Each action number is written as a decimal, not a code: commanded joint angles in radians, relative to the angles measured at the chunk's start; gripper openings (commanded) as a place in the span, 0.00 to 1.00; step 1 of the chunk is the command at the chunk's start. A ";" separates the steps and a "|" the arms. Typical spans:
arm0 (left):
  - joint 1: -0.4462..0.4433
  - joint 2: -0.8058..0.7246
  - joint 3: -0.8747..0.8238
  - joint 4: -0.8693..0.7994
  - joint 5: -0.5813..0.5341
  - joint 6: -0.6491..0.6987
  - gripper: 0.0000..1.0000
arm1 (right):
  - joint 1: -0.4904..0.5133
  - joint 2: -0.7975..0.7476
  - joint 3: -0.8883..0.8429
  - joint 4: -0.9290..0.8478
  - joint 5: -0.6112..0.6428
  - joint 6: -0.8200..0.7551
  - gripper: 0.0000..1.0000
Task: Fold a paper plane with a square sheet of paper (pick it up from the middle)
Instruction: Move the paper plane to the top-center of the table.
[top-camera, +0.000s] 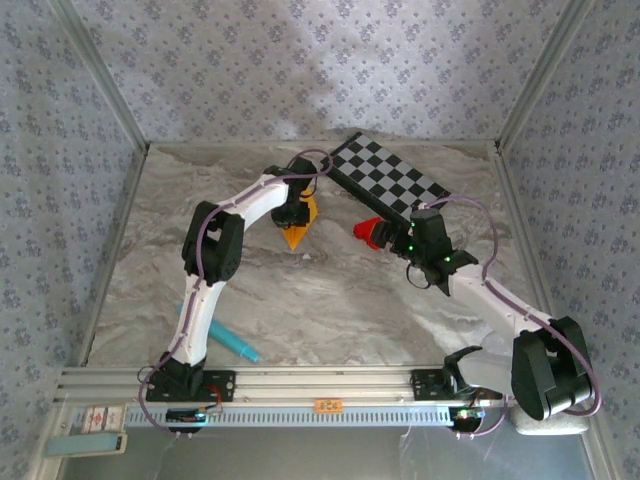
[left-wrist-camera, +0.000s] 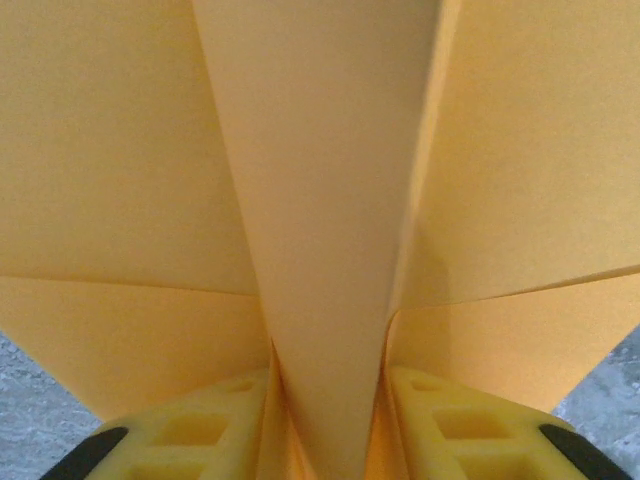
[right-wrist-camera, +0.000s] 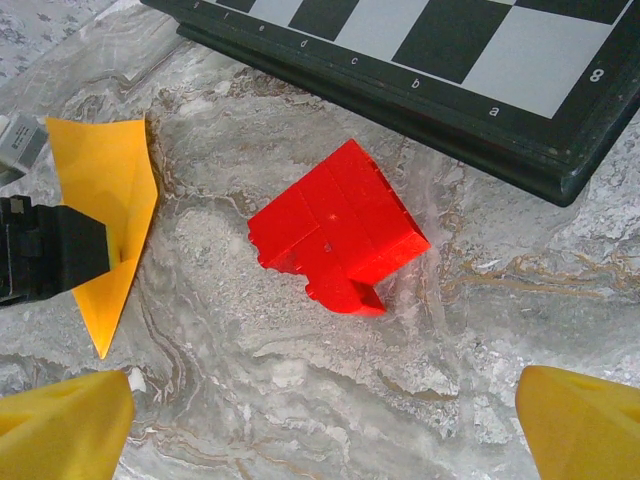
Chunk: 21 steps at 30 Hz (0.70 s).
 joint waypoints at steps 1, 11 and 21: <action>-0.002 0.031 -0.015 0.024 -0.023 -0.016 0.35 | -0.007 0.007 0.000 0.008 -0.014 -0.004 1.00; 0.012 -0.014 -0.049 0.113 0.032 -0.022 0.36 | -0.007 0.012 0.004 0.007 -0.022 -0.004 1.00; 0.010 -0.089 -0.038 0.101 0.007 -0.023 0.39 | -0.006 0.022 0.005 0.019 -0.027 0.006 1.00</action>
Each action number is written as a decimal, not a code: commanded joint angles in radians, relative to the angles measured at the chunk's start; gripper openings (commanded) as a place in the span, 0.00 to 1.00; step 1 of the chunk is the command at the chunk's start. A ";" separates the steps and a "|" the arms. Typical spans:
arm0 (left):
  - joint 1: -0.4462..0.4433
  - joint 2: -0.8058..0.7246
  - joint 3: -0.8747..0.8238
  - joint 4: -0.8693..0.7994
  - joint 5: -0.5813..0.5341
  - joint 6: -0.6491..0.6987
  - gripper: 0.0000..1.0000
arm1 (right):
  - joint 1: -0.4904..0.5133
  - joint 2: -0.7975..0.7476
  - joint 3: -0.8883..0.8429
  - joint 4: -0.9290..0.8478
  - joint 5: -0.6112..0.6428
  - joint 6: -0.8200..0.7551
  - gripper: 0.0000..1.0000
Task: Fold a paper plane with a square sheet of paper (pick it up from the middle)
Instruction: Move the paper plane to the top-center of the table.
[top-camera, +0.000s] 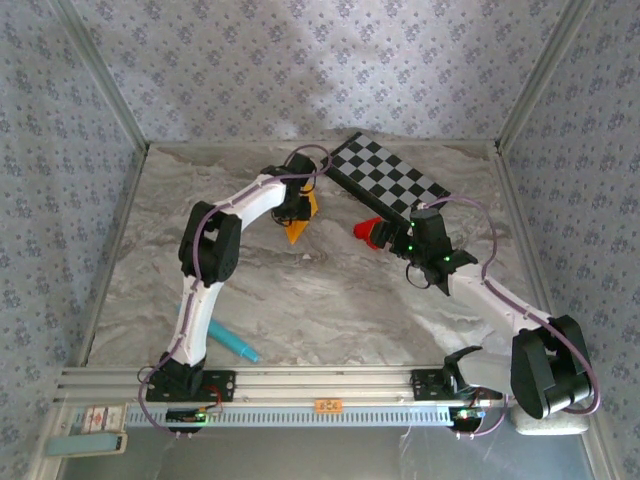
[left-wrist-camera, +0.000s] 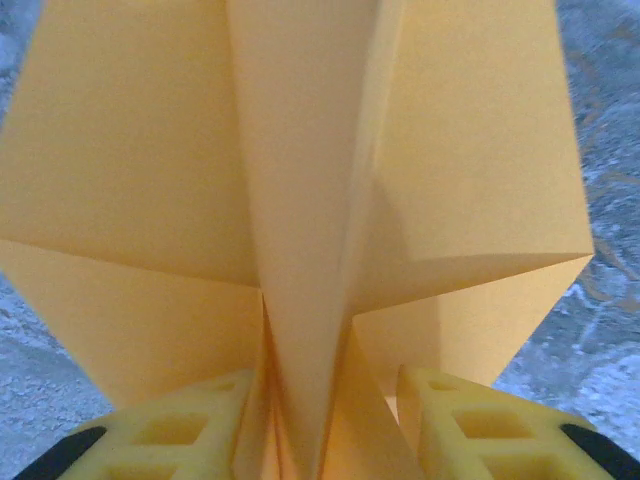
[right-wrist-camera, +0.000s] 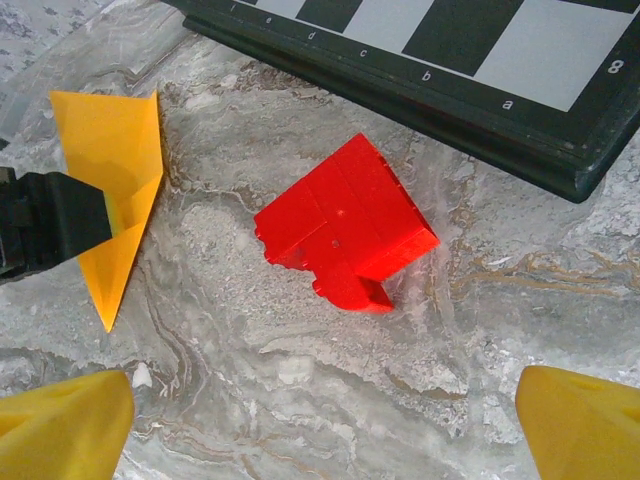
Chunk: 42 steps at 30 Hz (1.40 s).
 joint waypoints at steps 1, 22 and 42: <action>0.004 -0.047 -0.003 -0.012 -0.014 -0.007 0.39 | -0.004 0.016 0.005 0.014 -0.010 0.006 1.00; 0.018 0.062 0.034 -0.068 -0.053 -0.017 0.44 | -0.004 0.018 0.004 0.011 -0.008 0.005 1.00; 0.035 -0.007 0.064 -0.058 -0.019 -0.036 0.57 | -0.004 0.033 0.021 0.007 -0.004 0.000 1.00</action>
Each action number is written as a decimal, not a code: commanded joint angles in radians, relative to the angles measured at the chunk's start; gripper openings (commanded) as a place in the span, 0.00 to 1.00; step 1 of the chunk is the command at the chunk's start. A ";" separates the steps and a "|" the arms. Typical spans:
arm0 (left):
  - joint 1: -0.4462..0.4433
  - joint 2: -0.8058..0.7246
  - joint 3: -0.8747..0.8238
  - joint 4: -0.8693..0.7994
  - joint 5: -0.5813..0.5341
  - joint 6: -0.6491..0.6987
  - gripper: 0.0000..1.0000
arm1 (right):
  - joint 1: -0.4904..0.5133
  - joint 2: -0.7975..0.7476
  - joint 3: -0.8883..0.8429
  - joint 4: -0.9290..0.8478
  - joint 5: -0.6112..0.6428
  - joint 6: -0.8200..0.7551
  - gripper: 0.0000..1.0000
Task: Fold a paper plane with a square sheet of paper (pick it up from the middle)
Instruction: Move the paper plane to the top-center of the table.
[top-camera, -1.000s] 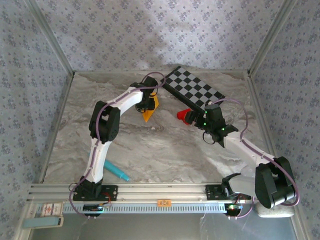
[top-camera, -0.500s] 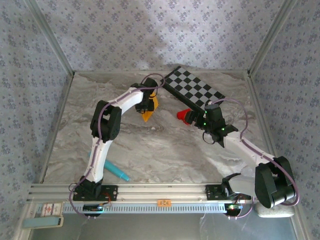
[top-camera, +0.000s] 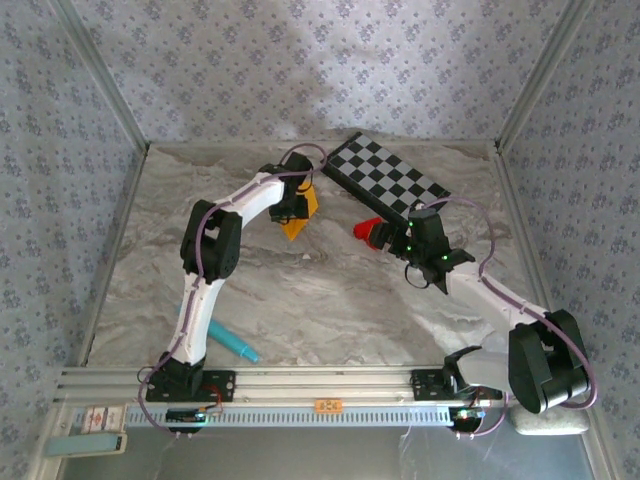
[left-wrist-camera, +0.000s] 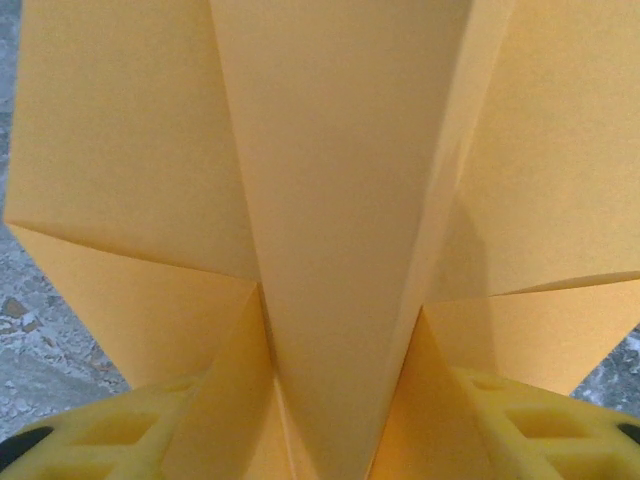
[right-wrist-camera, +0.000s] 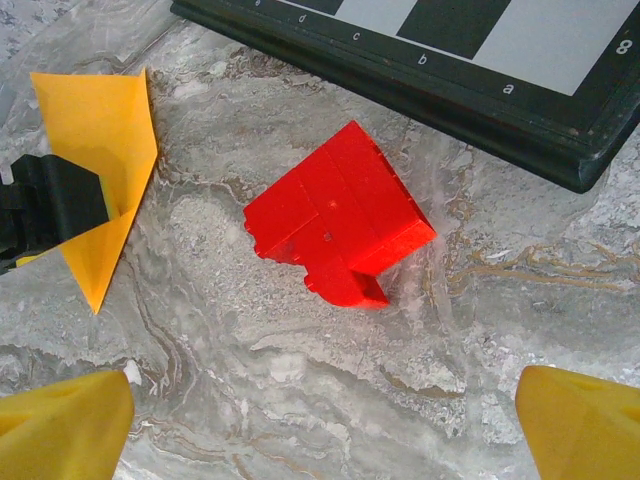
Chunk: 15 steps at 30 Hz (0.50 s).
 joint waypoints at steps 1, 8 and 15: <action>0.009 -0.081 0.012 -0.019 -0.007 -0.010 0.58 | -0.004 0.006 0.023 -0.001 0.001 -0.002 1.00; 0.008 -0.261 -0.059 0.005 -0.086 -0.007 0.72 | -0.005 0.004 0.055 -0.036 0.025 -0.021 1.00; 0.013 -0.499 -0.183 0.042 -0.195 0.025 0.80 | -0.024 -0.042 0.152 -0.137 0.104 -0.128 1.00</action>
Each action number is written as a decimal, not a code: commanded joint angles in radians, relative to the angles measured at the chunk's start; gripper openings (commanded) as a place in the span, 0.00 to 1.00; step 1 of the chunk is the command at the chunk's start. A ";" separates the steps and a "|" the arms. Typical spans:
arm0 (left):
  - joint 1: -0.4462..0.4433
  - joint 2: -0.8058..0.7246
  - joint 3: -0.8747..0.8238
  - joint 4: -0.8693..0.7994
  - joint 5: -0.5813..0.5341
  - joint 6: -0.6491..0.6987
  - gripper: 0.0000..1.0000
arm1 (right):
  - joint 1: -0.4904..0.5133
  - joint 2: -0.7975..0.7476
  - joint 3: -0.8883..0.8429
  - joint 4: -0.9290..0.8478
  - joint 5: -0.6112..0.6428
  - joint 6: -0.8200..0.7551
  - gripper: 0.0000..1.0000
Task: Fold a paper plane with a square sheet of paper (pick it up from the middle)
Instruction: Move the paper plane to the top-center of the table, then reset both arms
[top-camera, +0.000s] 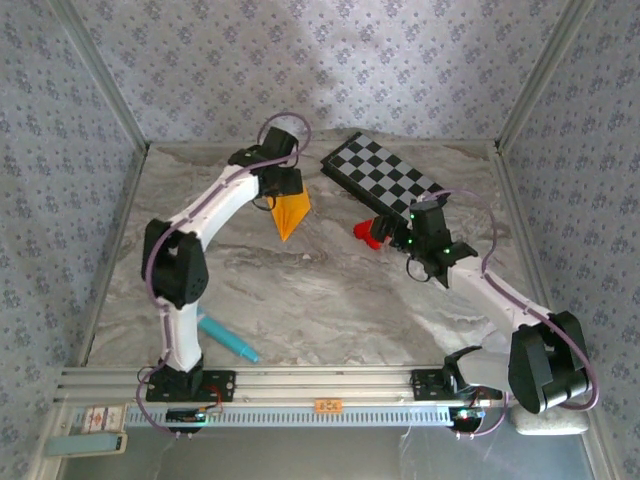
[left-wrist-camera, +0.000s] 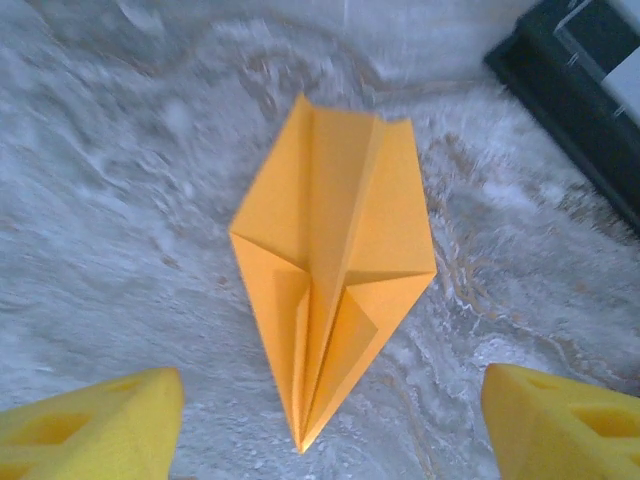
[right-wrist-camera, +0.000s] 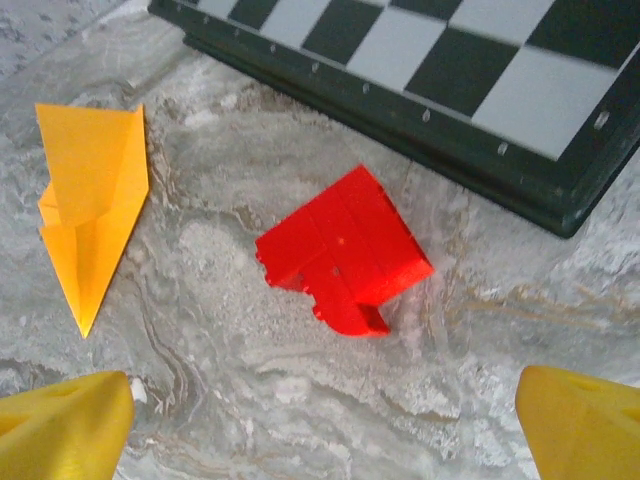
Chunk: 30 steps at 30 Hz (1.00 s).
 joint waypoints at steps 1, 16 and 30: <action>0.016 -0.139 -0.080 0.029 -0.103 0.028 0.83 | -0.015 -0.047 0.081 -0.085 0.081 -0.091 1.00; 0.309 -0.836 -0.975 0.513 -0.479 0.057 1.00 | -0.104 -0.157 0.054 0.004 0.609 -0.335 1.00; 0.487 -0.932 -1.556 1.292 -0.162 0.329 1.00 | -0.347 -0.114 -0.425 0.571 0.543 -0.433 1.00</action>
